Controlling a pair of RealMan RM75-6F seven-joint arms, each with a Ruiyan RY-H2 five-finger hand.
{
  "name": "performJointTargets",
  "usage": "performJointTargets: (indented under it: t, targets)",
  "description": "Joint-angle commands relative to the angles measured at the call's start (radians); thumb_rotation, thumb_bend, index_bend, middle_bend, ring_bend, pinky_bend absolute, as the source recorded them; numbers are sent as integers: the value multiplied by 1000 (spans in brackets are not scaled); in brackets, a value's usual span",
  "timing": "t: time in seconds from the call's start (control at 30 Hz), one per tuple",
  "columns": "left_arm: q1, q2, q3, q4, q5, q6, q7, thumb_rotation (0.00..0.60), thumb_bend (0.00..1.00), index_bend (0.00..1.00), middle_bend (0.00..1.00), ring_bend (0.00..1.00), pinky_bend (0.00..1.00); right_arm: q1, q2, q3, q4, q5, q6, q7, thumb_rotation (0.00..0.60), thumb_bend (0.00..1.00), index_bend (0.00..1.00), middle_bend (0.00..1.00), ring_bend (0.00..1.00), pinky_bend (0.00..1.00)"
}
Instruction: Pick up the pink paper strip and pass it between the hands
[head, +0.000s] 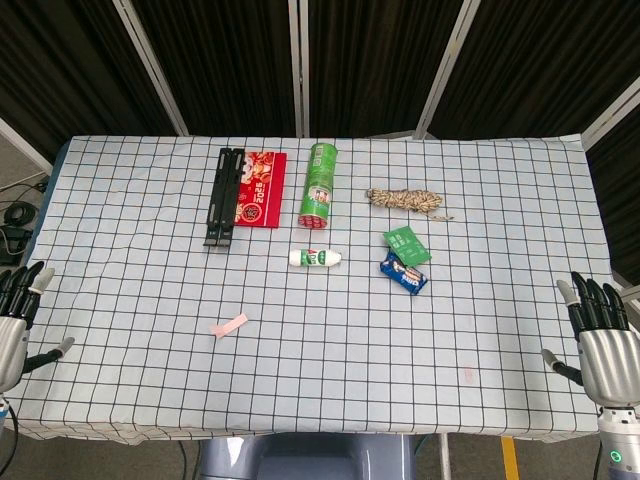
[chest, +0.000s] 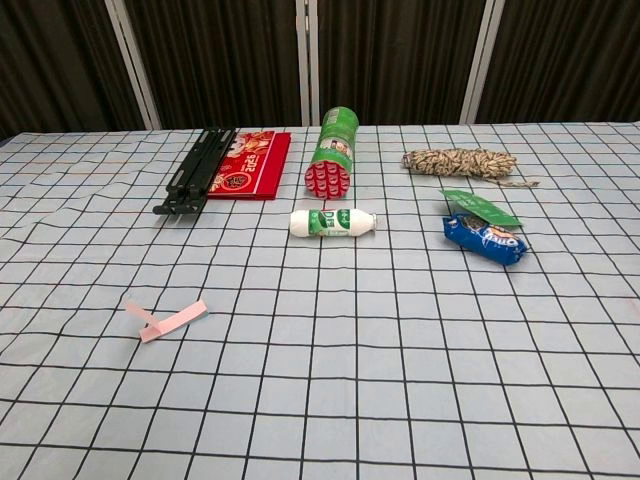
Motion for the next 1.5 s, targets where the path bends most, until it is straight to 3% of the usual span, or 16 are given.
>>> performJointTargets:
  t: [0.03, 0.2, 0.37, 0.47, 0.67, 0.83, 1.23, 1.5]
  targets:
    - [0, -1, 0, 2, 1, 2, 0, 600, 0, 0, 0, 0, 0, 0, 0, 0, -2, 1, -2, -2, 600, 0, 0, 0, 0, 0]
    - [-13, 4, 13, -2, 24, -19, -17, 600, 0, 0, 0, 0, 0, -2, 4, -1, -9, 1, -2, -8, 600, 0, 0, 0, 0, 0]
    - [-100, -11, 22, -11, 107, -105, -22, 600, 0, 9, 0, 0, 0, 3, 3, -1, -10, 8, -18, -26, 600, 0, 0, 0, 0, 0]
    - [-162, -40, 17, -17, 142, -170, 24, 600, 6, 103, 0, 0, 0, 8, -5, 4, -1, 23, -32, -33, 600, 0, 0, 0, 0, 0]
    - [-264, -90, 24, -28, 170, -322, 135, 600, 177, 301, 0, 0, 0, 19, -21, 15, 32, 63, -66, -53, 600, 0, 0, 0, 0, 0]
    - [-316, -136, 39, 19, 173, -404, 191, 600, 290, 367, 0, 0, 0, 25, -32, 23, 49, 86, -81, -62, 600, 0, 0, 0, 0, 0]
    - [-382, -253, 92, 207, 208, -448, 117, 600, 411, 381, 0, 0, 0, 32, -40, 29, 56, 110, -100, -76, 600, 0, 0, 0, 0, 0]
    - [-409, -336, 110, 328, 226, -426, 63, 600, 416, 392, 0, 0, 0, 35, -40, 31, 62, 121, -108, -69, 600, 0, 0, 0, 0, 0]
